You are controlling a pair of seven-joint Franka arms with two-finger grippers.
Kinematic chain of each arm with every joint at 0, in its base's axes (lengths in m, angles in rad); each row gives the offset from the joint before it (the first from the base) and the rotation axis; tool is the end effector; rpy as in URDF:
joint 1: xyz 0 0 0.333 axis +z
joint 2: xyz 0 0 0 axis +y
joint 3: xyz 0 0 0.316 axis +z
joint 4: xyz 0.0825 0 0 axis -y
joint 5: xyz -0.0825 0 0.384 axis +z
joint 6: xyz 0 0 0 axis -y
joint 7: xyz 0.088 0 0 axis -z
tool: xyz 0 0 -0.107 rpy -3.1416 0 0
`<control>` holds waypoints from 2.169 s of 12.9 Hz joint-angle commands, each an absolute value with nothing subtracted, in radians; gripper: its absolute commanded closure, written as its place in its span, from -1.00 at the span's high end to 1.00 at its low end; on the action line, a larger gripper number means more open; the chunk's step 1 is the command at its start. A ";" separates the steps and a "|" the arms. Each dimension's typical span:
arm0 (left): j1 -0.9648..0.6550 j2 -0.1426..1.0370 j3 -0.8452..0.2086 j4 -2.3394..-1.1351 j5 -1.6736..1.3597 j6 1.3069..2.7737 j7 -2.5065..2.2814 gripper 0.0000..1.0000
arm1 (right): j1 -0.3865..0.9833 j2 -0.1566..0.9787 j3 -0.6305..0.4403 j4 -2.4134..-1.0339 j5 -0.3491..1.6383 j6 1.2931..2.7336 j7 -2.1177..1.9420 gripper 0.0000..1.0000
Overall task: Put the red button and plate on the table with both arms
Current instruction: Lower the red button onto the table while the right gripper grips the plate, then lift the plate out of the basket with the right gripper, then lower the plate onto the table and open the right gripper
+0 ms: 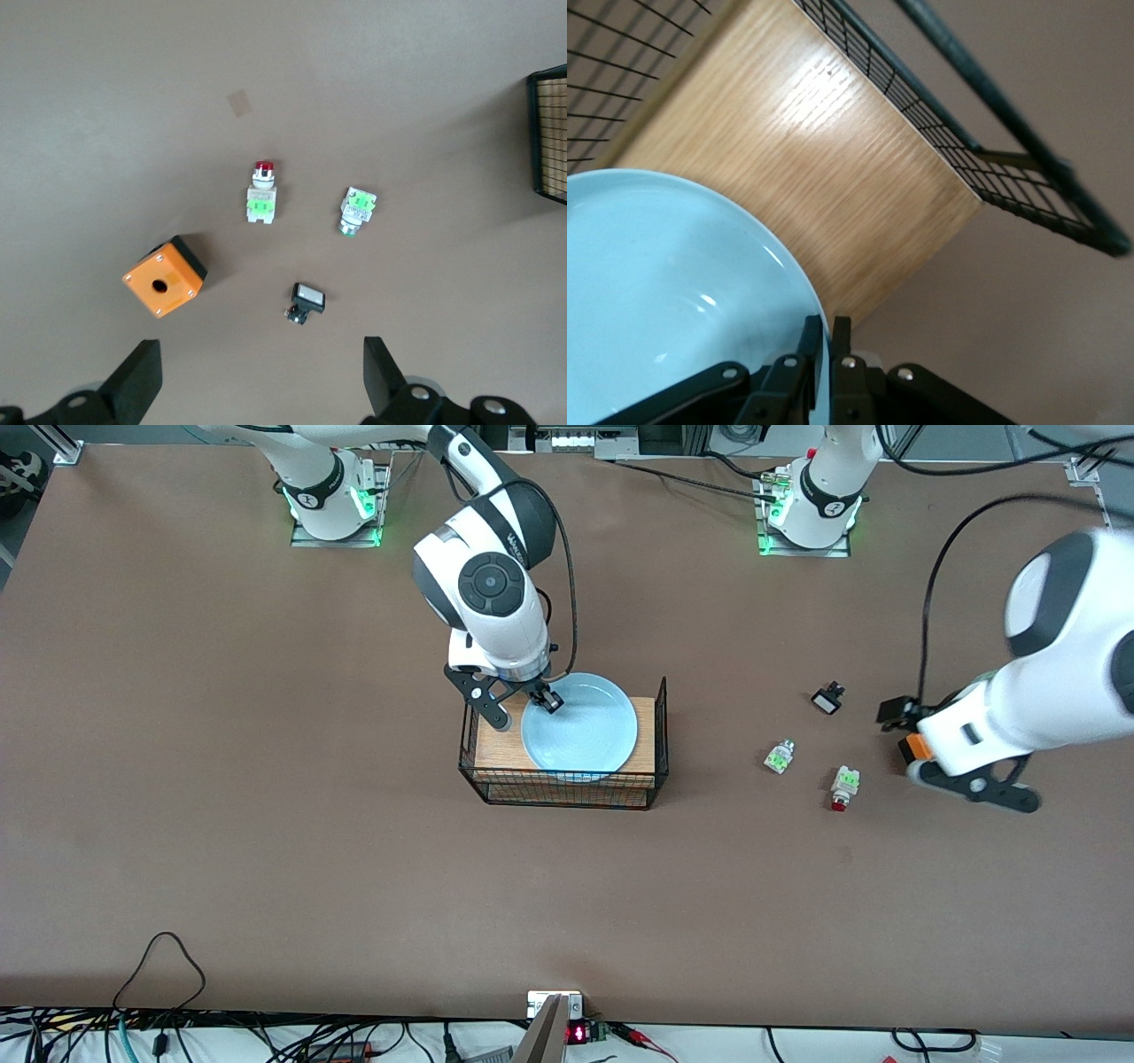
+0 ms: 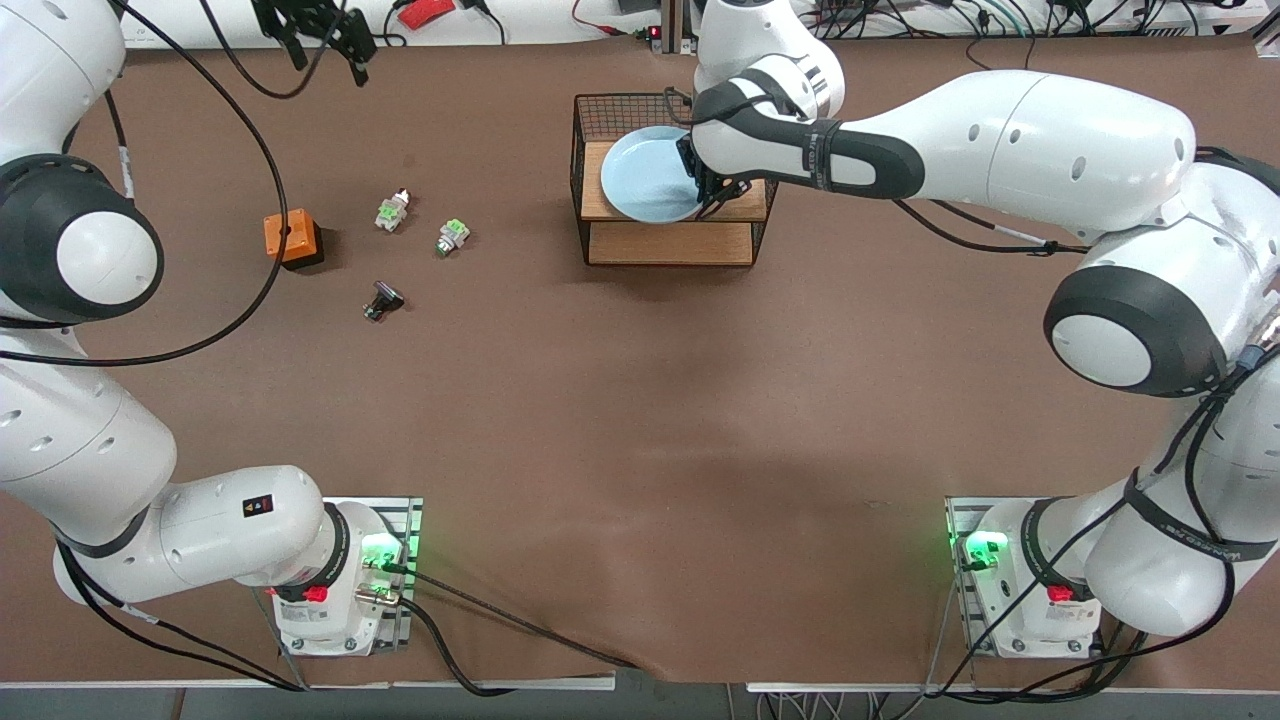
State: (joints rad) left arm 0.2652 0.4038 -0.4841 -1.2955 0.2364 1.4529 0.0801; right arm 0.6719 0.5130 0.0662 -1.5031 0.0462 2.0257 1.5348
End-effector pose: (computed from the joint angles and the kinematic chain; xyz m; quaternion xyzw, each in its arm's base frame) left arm 0.6439 -0.0568 0.5208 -0.9848 0.1389 0.0994 0.0320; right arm 0.5194 0.4664 0.3715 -0.9154 0.4008 0.0314 0.0203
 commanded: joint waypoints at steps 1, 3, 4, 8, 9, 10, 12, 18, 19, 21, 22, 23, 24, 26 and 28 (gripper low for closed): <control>0.217 0.303 -0.398 -1.298 0.226 1.407 0.035 1.00 | 0.661 0.398 0.057 -1.496 0.072 1.941 1.503 -1.00; 0.078 0.204 -0.195 -1.380 0.132 1.419 -0.047 1.00 | 0.635 0.306 0.051 -1.496 0.139 1.892 1.435 -1.00; -0.028 0.177 -0.058 -1.419 0.097 1.430 -0.048 1.00 | 0.608 0.275 0.051 -1.494 0.156 1.858 1.402 -1.00; -0.072 0.014 0.069 -1.672 0.029 1.692 0.127 1.00 | 0.484 0.189 0.049 -1.503 0.184 1.718 1.162 -1.00; -0.071 0.014 0.069 -1.675 0.031 1.687 0.159 1.00 | 0.433 0.187 0.049 -1.509 0.172 1.682 1.050 -1.00; -0.063 0.011 0.069 -1.677 0.031 1.666 0.163 1.00 | 0.382 0.184 0.048 -1.532 0.163 1.649 0.923 -1.00; -0.055 0.018 0.069 -1.663 0.031 1.638 0.169 1.00 | 0.260 0.172 0.048 -1.587 0.157 1.635 0.678 -1.00; -0.057 0.018 0.064 -1.660 0.031 1.637 0.166 1.00 | 0.033 0.179 0.048 -1.785 0.046 1.754 0.174 -1.00; -0.057 0.020 0.061 -1.657 0.032 1.638 0.169 1.00 | 0.012 0.181 0.048 -1.842 0.045 1.814 0.149 -1.00; -0.057 0.021 0.058 -1.648 0.031 1.637 0.163 1.00 | -0.020 0.187 0.048 -1.981 0.028 1.992 0.047 -1.00; -0.058 0.023 0.058 -1.647 0.031 1.637 0.163 1.00 | -0.034 0.187 0.048 -2.058 0.028 2.100 0.004 -1.00; -0.057 0.023 0.058 -1.647 0.031 1.637 0.163 1.00 | -0.050 0.199 0.048 -2.118 0.028 2.193 -0.033 -1.00; -0.060 0.023 0.058 -1.647 0.031 1.637 0.161 1.00 | -0.066 0.219 0.048 -2.156 0.028 2.262 -0.075 -1.00; -0.063 0.023 0.058 -1.643 0.031 1.635 0.161 1.00 | -0.106 0.273 0.048 -2.193 0.028 2.365 -0.162 -1.00; -0.064 0.023 0.058 -1.641 0.031 1.634 0.161 1.00 | -0.136 0.316 0.048 -2.192 0.028 2.399 -0.201 -0.71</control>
State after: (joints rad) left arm -0.0575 0.0387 0.0533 -1.6426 0.0448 1.6430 0.1451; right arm -0.0928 0.2975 0.0278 -2.1909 0.0360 2.3725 -0.1553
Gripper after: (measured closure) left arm 0.000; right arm 0.974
